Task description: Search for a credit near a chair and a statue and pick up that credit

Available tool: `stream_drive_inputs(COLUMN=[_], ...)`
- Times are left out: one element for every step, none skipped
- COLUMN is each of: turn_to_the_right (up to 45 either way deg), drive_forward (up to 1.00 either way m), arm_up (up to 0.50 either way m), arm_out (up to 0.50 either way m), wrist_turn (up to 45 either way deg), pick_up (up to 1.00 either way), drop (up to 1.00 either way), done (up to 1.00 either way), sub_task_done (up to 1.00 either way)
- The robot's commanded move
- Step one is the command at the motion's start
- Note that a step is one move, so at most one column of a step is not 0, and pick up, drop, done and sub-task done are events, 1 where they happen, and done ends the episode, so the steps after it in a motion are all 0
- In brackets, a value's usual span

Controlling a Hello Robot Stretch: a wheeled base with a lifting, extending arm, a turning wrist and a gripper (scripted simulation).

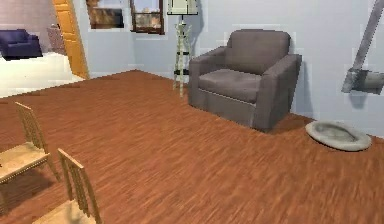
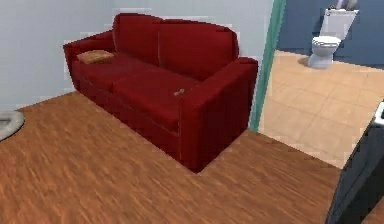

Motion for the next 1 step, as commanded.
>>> stream_drive_inputs(turn_to_the_right=[3.0], drive_forward=[0.0], arm_up=[0.0], arm_out=[0.0], wrist_turn=[0.0], pick_up=[0.0], drop=[0.0], done=[0.0], sub_task_done=[0.0])
